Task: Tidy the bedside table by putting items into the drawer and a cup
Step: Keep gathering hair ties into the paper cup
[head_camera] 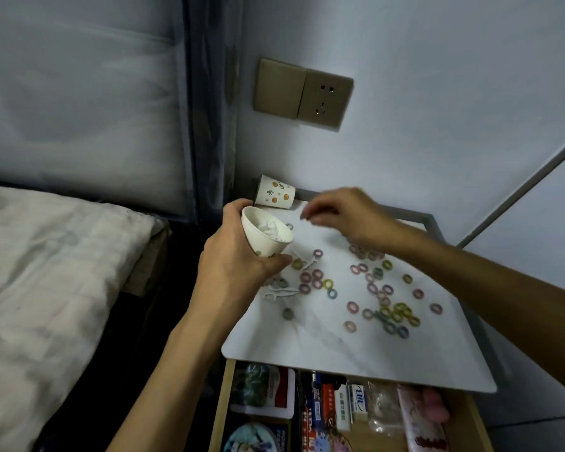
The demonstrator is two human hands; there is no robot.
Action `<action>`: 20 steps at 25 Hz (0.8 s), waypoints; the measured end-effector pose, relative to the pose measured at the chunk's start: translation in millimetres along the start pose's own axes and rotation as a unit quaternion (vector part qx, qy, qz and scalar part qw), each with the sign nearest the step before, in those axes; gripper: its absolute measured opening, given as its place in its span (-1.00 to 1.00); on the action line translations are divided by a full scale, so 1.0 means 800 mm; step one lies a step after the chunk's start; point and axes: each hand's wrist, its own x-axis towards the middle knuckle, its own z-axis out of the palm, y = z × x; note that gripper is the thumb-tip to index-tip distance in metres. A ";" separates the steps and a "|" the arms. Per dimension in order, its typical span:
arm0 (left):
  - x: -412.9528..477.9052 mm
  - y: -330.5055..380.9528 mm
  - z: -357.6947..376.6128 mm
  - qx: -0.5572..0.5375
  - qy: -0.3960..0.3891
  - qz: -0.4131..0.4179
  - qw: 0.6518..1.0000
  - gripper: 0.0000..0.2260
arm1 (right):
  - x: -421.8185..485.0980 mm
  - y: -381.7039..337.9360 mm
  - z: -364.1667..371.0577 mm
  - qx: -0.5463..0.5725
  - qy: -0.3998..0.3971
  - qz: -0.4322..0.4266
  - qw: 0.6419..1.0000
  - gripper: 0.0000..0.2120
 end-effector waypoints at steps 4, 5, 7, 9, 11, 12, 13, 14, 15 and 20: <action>0.000 -0.008 -0.019 0.000 0.036 0.001 0.999 -0.31 | -0.009 0.067 0.072 -0.127 -0.091 0.029 0.987 -0.81; 0.001 -0.009 -0.022 -0.004 0.041 -0.002 0.999 -0.32 | -0.011 0.076 0.086 -0.127 -0.084 0.037 0.988 -0.82; 0.002 -0.013 -0.027 -0.008 0.052 -0.005 0.999 -0.32 | -0.013 0.085 0.105 -0.111 -0.060 0.064 0.990 -0.88; 0.002 -0.016 -0.030 -0.008 0.057 -0.008 0.998 -0.32 | -0.013 0.088 0.113 -0.097 -0.052 0.080 0.991 -0.93; 0.003 -0.018 -0.031 -0.005 0.058 -0.009 0.998 -0.32 | -0.013 0.090 0.113 -0.107 -0.061 0.077 0.989 -0.96; 0.003 -0.018 -0.031 -0.003 0.059 -0.010 0.998 -0.33 | -0.012 0.090 0.111 -0.106 -0.059 0.081 0.989 -0.94; 0.003 -0.019 -0.032 -0.002 0.059 -0.009 0.998 -0.34 | -0.011 0.091 0.107 -0.098 -0.049 0.090 0.990 -0.92; 0.003 -0.019 -0.034 -0.002 0.060 -0.008 0.998 -0.35 | -0.008 0.090 0.104 -0.084 -0.032 0.103 0.991 -0.89; 0.003 -0.019 -0.035 -0.003 0.061 -0.008 0.998 -0.36 | -0.004 0.088 0.102 -0.070 -0.012 0.116 0.991 -0.88; 0.002 -0.020 -0.041 -0.008 0.076 -0.011 0.997 -0.34 | 0.020 0.071 0.116 -0.083 -0.032 0.125 0.988 -0.90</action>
